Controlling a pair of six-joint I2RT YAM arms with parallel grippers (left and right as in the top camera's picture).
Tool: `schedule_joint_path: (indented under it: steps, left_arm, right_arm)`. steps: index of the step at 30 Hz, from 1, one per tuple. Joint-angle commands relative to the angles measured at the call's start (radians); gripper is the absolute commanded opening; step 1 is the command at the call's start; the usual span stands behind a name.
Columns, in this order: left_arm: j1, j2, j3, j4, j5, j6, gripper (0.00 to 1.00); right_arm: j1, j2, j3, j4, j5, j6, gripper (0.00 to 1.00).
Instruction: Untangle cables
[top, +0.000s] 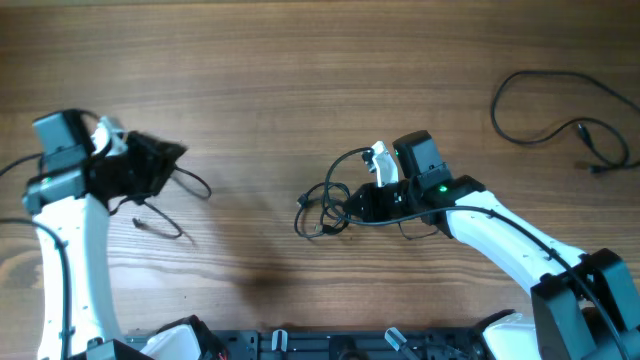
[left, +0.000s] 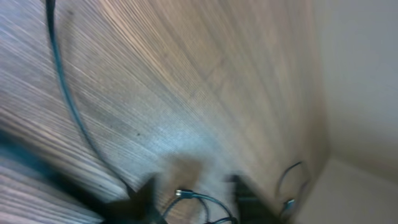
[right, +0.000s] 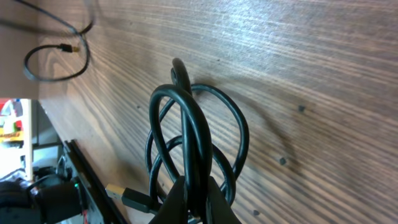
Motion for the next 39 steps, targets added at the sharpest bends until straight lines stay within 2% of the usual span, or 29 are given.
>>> schedule_joint_path:
  steps: [1, 3, 5, 6, 9, 12, 21, 24, 27, 30, 32, 35, 36, 37, 38, 39]
  left_arm:
    - [-0.116, 0.061, -0.01, 0.026, -0.077, 0.031, 1.0]
    - [-0.185, 0.091, -0.01, 0.05, -0.072, 0.112, 1.0]
    - [-0.228, 0.097, -0.01, 0.06, -0.054, 0.208, 1.0]
    - [-0.235, 0.097, -0.01, 0.064, -0.019, 0.254, 1.0]
    - [-0.237, 0.097, -0.01, 0.072, 0.236, 0.379, 1.0]
    - [-0.255, 0.097, -0.01, 0.074, 0.283, 0.393, 1.0]
    - [-0.459, 0.097, -0.01, 0.066, 0.381, 0.392, 1.0]
    - [-0.509, 0.097, -0.01, 0.026, 0.377, 0.393, 0.83]
    - [-0.511, 0.097, -0.01, 0.016, 0.377, 0.393, 0.4]
    - [-0.511, 0.097, -0.01, 0.0, 0.377, 0.392, 0.07]
    - [-0.511, 0.097, -0.01, -0.008, 0.377, 0.388, 0.04]
    - [-0.51, 0.097, -0.01, -0.017, 0.377, 0.237, 0.04]
    - [-0.51, 0.097, -0.01, -0.017, 0.377, 0.17, 0.04]
    - [-0.509, 0.097, -0.01, -0.017, 0.377, 0.108, 0.04]
    - [-0.505, 0.097, -0.01, -0.017, 0.377, 0.04, 0.04]
    - [-0.502, 0.097, -0.01, -0.017, 0.377, -0.035, 0.04]
  right_arm:
    - [0.0, -0.013, -0.001, 0.037, -0.154, -0.011, 0.04]
    - [-0.001, -0.013, -0.001, 0.106, -0.265, 0.014, 0.04]
    - [-0.005, -0.013, -0.001, 0.186, -0.328, 0.145, 0.04]
    - [-0.005, -0.013, -0.001, 0.231, -0.363, 0.203, 0.04]
    - [-0.004, -0.013, -0.001, 0.367, -0.5, 0.433, 0.04]
    - [-0.004, -0.013, -0.001, 0.457, -0.531, 0.594, 0.04]
    - [-0.004, -0.013, -0.001, 0.484, -0.532, 0.593, 0.04]
    - [-0.005, -0.013, -0.001, 0.492, -0.478, 0.587, 0.04]
    - [-0.004, -0.013, -0.001, 0.497, -0.46, 0.587, 0.04]
    - [-0.005, -0.013, -0.001, 0.522, -0.459, 0.59, 0.04]
    - [-0.005, -0.013, -0.001, 0.55, -0.458, 0.59, 0.04]
    - [-0.017, -0.013, -0.001, 0.58, -0.441, 0.56, 0.06]
    - [-0.039, -0.013, -0.001, 0.601, -0.459, 0.558, 0.31]
    - [-0.058, -0.013, -0.001, 0.612, -0.46, 0.529, 0.51]
    - [-0.08, -0.013, -0.001, 0.612, -0.458, 0.466, 0.66]
    - [-0.102, -0.013, -0.001, 0.596, -0.459, 0.412, 0.75]
